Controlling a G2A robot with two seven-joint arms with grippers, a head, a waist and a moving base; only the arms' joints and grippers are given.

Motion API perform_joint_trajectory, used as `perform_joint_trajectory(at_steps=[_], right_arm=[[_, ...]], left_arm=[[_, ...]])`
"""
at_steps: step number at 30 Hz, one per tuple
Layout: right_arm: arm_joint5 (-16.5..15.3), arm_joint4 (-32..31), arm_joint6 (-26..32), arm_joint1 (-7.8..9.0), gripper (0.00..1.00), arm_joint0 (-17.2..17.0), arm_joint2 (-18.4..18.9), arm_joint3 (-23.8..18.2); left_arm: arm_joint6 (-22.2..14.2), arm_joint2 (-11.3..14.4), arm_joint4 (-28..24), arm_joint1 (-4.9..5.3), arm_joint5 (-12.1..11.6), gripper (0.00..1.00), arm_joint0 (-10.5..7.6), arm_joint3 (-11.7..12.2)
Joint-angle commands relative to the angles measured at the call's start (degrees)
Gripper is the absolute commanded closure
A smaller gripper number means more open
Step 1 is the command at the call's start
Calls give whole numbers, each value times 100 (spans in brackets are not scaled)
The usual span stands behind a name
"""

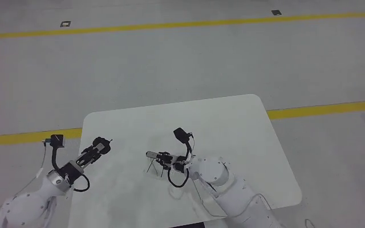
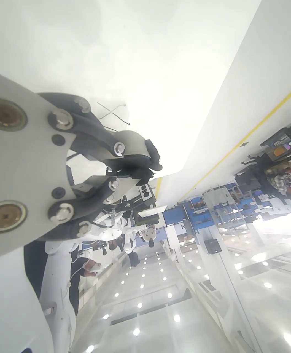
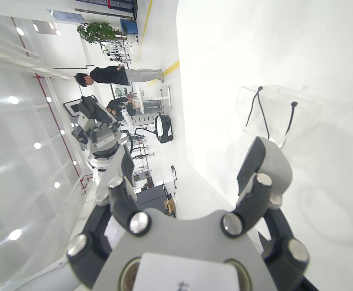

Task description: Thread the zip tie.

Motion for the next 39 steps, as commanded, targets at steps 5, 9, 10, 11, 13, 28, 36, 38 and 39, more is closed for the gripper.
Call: perform_joint_trajectory(at_steps=[5, 9, 10, 11, 13, 28, 36, 38, 39], right_arm=[[-8, -366, -131, -10, 0, 15, -102, 40], [-8, -366, -131, -10, 0, 15, -102, 40], [-8, -366, -131, -10, 0, 15, -102, 40], [-101, -354, -133, -15, 0, 11, -155, -24], [-8, -570, -178, -24, 0, 54, -301, -105], [-8, -1508, 159, -446, 0, 225, -382, 387], [-8, -1587, 387, -513, 0, 235, -328, 340], [-8, -1587, 387, -513, 0, 235, -328, 340], [-8, -1587, 387, -513, 0, 235, -328, 340]], left_arm=[[1, 1, 0, 0, 1, 100, -1, 2], [1, 1, 0, 0, 1, 100, -1, 2], [1, 1, 0, 0, 1, 100, -1, 2], [1, 1, 0, 0, 1, 100, -1, 2], [1, 1, 0, 0, 1, 100, -1, 2], [164, -520, -181, 18, -153, 100, 225, 257], [154, -703, -229, 19, -165, 100, 390, 187], [154, -703, -229, 19, -165, 100, 390, 187], [154, -703, -229, 19, -165, 100, 390, 187]])
